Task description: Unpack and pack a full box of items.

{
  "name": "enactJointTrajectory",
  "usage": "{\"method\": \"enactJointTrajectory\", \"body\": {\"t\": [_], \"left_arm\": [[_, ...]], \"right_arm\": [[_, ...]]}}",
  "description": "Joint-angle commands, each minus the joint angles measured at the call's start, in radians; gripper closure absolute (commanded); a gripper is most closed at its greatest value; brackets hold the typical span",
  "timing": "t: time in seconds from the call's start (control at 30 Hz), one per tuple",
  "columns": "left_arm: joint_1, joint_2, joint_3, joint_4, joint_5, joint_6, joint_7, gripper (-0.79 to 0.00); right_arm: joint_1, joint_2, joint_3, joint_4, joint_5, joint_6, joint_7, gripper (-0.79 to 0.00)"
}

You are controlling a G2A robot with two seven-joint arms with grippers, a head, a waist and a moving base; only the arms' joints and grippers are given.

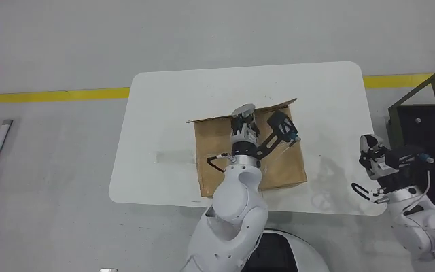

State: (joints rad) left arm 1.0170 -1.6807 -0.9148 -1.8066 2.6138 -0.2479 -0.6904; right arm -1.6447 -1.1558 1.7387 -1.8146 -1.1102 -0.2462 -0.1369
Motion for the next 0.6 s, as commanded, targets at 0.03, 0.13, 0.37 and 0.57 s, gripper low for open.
{"method": "enactJointTrajectory", "body": {"t": [0.03, 0.13, 0.37, 0.57], "left_arm": [[-0.081, -0.015, 0.01, 0.065, -0.005, 0.034, 0.006, -0.785], [-0.164, -0.031, 0.013, 0.136, -0.013, 0.076, -0.002, -0.785], [-0.349, -0.068, 0.028, 0.341, 0.001, 0.146, -0.002, -0.785], [-0.447, -0.097, 0.037, 0.502, -0.003, 0.173, -0.036, -0.785]], "right_arm": [[0.001, 0.0, 0.009, -0.005, 0.0, -0.001, 0.005, 0.0], [0.001, 0.0, 0.014, -0.013, 0.003, -0.003, 0.007, 0.0], [-0.011, -0.002, 0.025, -0.023, 0.006, 0.003, 0.005, 0.0], [-0.022, -0.005, 0.032, -0.027, 0.012, 0.01, -0.001, 0.0]]}}
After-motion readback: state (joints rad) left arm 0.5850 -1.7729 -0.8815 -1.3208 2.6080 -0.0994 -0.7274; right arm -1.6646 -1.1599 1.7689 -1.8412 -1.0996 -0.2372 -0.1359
